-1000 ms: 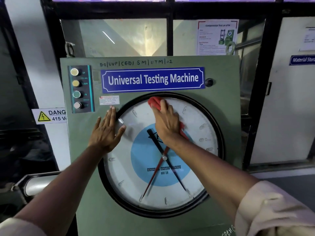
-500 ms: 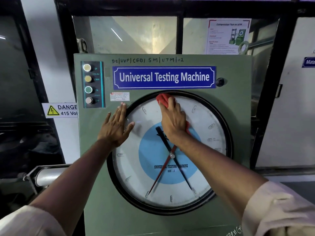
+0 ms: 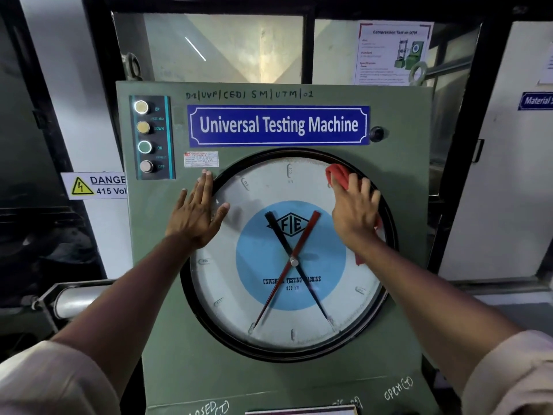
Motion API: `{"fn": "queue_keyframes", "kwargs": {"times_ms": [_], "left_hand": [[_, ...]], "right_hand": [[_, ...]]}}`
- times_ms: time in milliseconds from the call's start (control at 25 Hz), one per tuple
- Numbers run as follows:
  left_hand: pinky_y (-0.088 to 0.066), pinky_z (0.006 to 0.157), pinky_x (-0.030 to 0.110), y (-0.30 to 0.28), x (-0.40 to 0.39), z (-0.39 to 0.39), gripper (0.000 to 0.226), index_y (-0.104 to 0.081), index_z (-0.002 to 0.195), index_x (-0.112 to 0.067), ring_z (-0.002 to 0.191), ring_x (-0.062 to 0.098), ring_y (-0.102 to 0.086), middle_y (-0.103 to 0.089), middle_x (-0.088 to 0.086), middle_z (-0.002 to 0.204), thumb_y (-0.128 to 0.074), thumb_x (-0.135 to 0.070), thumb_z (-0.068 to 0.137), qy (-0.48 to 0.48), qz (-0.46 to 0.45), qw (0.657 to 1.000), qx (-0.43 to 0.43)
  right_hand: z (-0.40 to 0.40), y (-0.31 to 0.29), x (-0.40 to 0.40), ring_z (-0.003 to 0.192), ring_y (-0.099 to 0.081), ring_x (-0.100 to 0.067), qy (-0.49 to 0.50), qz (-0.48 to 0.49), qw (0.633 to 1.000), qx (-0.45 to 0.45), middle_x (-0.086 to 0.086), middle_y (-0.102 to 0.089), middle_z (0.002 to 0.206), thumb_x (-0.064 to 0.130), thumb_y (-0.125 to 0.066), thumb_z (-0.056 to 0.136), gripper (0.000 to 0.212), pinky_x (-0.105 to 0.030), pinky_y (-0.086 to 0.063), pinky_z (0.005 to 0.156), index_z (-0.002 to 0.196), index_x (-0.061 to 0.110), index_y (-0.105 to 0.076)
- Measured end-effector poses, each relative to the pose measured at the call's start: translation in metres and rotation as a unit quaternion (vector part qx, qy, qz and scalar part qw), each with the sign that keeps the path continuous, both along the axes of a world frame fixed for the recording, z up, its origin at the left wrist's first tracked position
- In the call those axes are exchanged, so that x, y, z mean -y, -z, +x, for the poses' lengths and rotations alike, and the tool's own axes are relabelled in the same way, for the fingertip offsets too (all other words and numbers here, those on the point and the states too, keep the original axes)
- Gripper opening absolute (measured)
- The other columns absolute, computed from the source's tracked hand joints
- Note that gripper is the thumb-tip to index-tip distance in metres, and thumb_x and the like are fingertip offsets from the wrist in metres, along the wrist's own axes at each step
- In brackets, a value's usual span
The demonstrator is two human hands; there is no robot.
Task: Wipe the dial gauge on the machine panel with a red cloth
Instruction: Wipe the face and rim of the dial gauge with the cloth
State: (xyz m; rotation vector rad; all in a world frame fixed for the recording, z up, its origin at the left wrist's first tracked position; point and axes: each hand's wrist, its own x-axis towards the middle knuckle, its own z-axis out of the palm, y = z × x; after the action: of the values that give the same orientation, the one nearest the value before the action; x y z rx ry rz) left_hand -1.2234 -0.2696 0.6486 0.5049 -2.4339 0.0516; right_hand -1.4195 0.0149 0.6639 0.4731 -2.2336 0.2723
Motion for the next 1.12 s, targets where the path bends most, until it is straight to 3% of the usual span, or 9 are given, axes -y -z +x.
{"fn": "queue_keyframes", "kwargs": {"times_ms": [160,320,680,840,1120], "left_hand": [[-0.005,0.132,0.045,-0.002,-0.008,0.002,0.085,0.013,0.166,-0.016,0.163,0.018,-0.003,0.006,0.003,0.176,-0.015,-0.066,0.104,-0.013,0.016,1.0,0.012],[-0.004,0.132,0.047,-0.008,-0.023,0.008,0.082,0.011,0.166,-0.018,0.163,0.019,0.001,0.009,0.0,0.175,-0.016,-0.064,0.104,-0.026,0.015,0.999,0.022],[0.0,0.13,0.055,-0.042,-0.072,0.074,0.082,0.012,0.166,-0.026,0.162,0.018,0.009,0.016,-0.005,0.174,-0.012,-0.071,0.101,-0.08,-0.025,0.996,-0.017],[0.0,0.128,0.06,-0.046,-0.088,0.141,0.083,0.013,0.165,-0.032,0.162,0.018,0.009,0.016,-0.007,0.174,-0.014,-0.075,0.1,-0.134,-0.029,0.99,-0.031],[-0.008,0.128,0.061,-0.014,-0.092,0.329,0.083,-0.003,0.168,-0.03,0.163,0.021,-0.006,-0.001,-0.006,0.176,-0.024,-0.072,0.1,-0.279,-0.021,0.96,-0.029]], "right_hand": [[0.005,0.014,-0.012,0.118,-0.047,-0.033,-0.004,-0.033,0.998,0.056,-0.009,-0.053,0.13,0.017,-0.066,0.088,0.067,-0.048,-0.041,0.094,0.151,0.031,-0.046],[0.018,-0.006,-0.011,0.119,-0.049,-0.036,-0.092,-0.103,0.987,0.086,-0.014,-0.057,0.13,0.026,-0.056,0.1,0.059,-0.048,-0.044,0.095,0.157,0.03,-0.04],[0.088,-0.056,-0.006,0.124,-0.05,-0.034,-0.285,-0.066,0.953,0.073,-0.014,-0.058,0.137,0.024,-0.058,0.102,0.052,-0.048,-0.053,0.092,0.151,0.022,-0.037],[0.14,-0.066,0.011,0.123,-0.052,-0.034,-0.357,-0.026,0.934,0.027,-0.015,-0.058,0.134,0.024,-0.061,0.101,0.056,-0.048,-0.052,0.096,0.152,0.019,-0.04],[0.293,-0.046,0.096,0.119,-0.054,-0.039,-0.499,0.002,0.865,0.055,-0.015,-0.058,0.134,0.028,-0.056,0.101,0.055,-0.049,-0.05,0.097,0.153,0.021,-0.04]]}}
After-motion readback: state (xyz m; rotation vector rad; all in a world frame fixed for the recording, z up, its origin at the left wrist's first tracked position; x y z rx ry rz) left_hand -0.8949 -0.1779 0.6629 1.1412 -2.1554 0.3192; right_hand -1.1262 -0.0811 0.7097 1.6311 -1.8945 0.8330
